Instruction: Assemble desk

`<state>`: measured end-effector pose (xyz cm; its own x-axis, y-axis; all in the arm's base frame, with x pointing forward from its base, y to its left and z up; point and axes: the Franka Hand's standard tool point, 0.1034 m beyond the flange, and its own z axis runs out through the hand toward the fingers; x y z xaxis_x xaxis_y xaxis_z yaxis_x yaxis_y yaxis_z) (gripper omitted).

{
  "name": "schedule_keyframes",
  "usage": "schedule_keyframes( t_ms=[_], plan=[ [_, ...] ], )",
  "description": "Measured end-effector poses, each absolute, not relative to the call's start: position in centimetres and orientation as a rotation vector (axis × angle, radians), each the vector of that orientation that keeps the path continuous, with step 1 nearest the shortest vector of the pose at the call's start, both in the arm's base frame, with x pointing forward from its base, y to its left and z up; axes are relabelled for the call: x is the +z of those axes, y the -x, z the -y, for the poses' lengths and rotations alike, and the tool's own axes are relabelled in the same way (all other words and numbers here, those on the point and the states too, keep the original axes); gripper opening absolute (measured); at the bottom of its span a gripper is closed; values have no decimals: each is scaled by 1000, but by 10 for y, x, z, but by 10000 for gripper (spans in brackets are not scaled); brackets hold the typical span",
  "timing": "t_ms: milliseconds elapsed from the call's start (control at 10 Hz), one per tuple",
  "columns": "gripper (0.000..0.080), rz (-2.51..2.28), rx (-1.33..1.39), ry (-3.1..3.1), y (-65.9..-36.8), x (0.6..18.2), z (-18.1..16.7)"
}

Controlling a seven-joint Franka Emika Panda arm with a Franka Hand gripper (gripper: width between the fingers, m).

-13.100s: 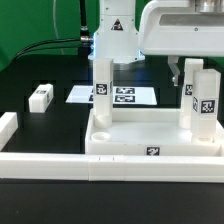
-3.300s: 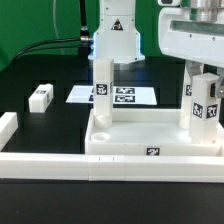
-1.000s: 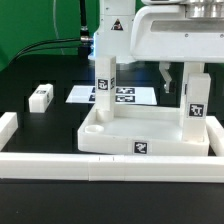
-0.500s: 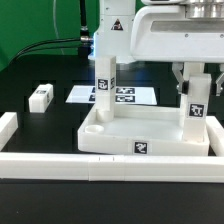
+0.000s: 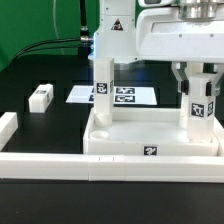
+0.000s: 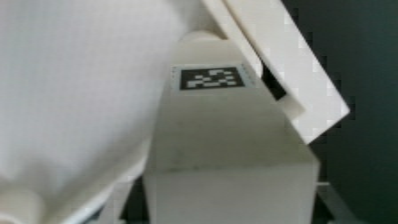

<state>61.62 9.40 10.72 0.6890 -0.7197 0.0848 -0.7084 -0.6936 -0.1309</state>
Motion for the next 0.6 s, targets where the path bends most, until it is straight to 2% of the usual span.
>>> schedule_keyframes(
  t_ms=[600],
  plan=[
    [288, -1702, -150, 2518, -614, 107, -88]
  ],
)
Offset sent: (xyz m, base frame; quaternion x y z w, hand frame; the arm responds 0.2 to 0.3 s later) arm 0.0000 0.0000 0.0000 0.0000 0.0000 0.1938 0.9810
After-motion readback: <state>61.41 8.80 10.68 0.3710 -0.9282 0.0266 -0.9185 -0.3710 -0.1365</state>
